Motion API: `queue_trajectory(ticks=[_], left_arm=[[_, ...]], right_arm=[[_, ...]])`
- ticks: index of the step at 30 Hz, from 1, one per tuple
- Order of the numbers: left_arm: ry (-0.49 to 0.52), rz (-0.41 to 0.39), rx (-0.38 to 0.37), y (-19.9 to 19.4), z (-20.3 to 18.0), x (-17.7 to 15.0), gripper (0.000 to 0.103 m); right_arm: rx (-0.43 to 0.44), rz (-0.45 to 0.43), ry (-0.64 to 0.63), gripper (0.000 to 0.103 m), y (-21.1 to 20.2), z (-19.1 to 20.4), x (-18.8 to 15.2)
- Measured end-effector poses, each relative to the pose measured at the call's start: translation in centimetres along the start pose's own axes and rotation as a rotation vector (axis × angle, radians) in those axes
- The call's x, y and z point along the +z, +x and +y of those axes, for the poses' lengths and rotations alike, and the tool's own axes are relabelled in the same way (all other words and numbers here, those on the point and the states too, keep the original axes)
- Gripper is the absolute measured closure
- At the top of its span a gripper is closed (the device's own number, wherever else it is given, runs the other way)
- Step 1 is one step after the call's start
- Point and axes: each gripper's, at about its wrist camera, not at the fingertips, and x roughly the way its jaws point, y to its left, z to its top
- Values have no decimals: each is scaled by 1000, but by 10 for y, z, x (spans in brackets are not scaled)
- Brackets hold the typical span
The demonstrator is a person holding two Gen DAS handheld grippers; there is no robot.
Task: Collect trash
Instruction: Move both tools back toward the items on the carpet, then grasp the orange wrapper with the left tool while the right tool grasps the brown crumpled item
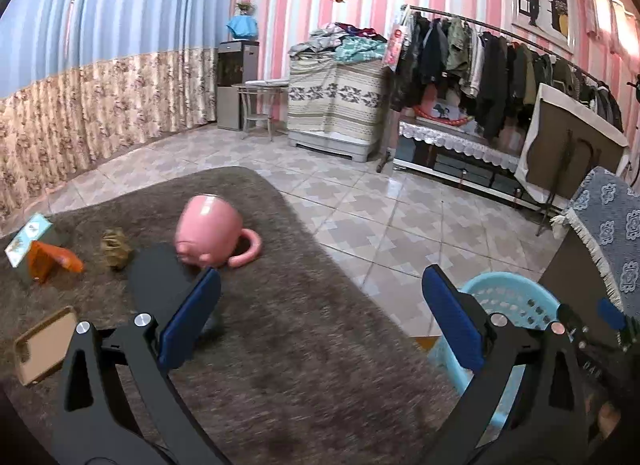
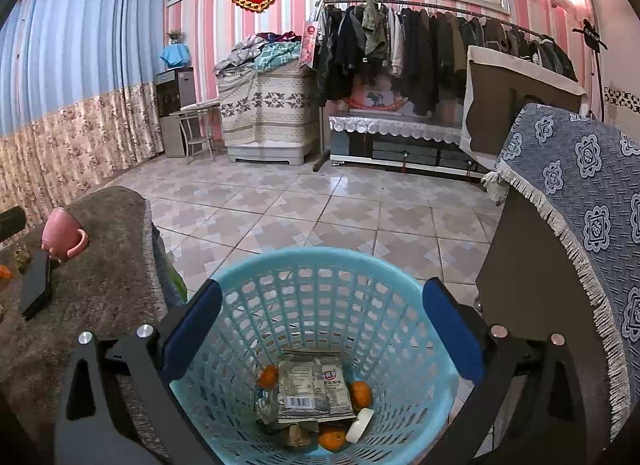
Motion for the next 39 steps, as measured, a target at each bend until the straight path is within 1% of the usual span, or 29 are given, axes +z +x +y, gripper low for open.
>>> queue_trajectory(ticks=[3,6,9,12,13,15,18,19,21,24,25,27,30,34,36,38,39], left_arm=[[13,-3,34,-7,16,-7,6],[1,2,65,-15,41,-15,6],[-28,4,97,-25,71,-21,6],[-53,3,146,-36,105,-29,6],[-60,4,170,-41,121,-33,6],[-67,4,204,-49,140,-37,6],[-80,6,263,-62,176,-46,6],[-95,9,287,-67,193,-52,6],[-117,21,303,-72,216,-59,6],[-146,58,345,-69,251,-74,6],[-157,79,371,-66,266,-80,6],[-179,99,378,-63,283,-86,6],[-214,118,374,-54,305,-85,6],[-205,103,364,-36,321,-65,6],[-207,105,348,-24,321,-52,6],[-209,105,314,-6,319,-37,6],[-206,104,312,-2,318,-33,6]], right_arm=[[19,-1,-14,5,-3,10,-1],[42,1,-18,5,-6,21,-3],[61,1,-19,5,-11,30,-4],[72,-9,-24,5,-17,39,-6],[79,-8,-27,5,-18,42,-8],[105,1,-34,5,-20,52,-9],[119,11,-48,5,-21,65,-11],[130,11,-52,5,-22,71,-11],[155,15,-64,5,-23,82,-14],[189,29,-83,5,-22,100,-18],[199,41,-92,5,-21,109,-20],[206,57,-105,5,-18,121,-22],[215,70,-136,5,-12,146,-24],[252,81,-179,5,-6,181,-24],[274,92,-215,5,-1,201,-23],[293,85,-240,5,2,219,-20],[299,84,-247,5,3,225,-20]])
